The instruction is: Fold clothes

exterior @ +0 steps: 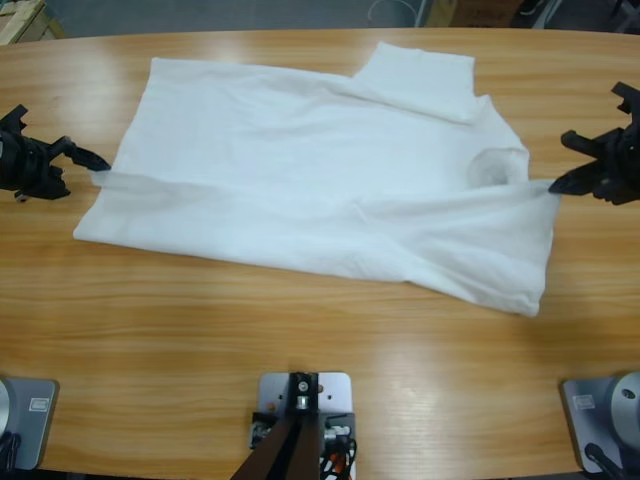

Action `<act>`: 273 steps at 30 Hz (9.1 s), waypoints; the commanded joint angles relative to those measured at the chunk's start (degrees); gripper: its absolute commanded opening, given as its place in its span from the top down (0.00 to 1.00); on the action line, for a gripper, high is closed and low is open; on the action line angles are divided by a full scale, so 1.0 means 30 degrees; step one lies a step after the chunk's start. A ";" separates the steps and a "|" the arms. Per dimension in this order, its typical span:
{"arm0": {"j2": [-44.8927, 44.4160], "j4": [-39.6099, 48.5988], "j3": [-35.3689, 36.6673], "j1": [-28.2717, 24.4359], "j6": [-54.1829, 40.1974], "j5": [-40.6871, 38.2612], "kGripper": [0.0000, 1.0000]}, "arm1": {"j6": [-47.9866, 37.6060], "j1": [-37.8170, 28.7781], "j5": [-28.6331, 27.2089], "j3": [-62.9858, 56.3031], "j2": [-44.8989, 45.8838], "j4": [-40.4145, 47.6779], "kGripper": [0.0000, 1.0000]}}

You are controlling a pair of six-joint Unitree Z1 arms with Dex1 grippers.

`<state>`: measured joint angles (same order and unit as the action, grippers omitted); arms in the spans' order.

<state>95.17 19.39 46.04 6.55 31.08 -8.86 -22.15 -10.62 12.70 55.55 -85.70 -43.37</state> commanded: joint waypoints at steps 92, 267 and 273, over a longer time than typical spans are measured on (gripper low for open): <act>-0.1669 0.3322 0.5301 0.1761 -0.3580 -0.1207 0.01 | -0.1143 -0.3931 0.0543 -0.0225 0.2904 -0.1128 0.01; 0.9200 0.5900 1.1400 -0.6964 -0.4664 -0.8004 0.00 | 0.9374 0.3393 0.9548 2.4607 -1.4381 -1.2553 0.03; 1.0120 0.5900 1.2203 -0.7016 -0.4851 -0.8179 0.01 | 0.9374 0.3393 0.9537 2.4490 -1.4498 -1.2583 0.03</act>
<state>119.27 37.47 80.86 -13.90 17.59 -32.46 5.36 -0.92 42.39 130.82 -125.77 -80.62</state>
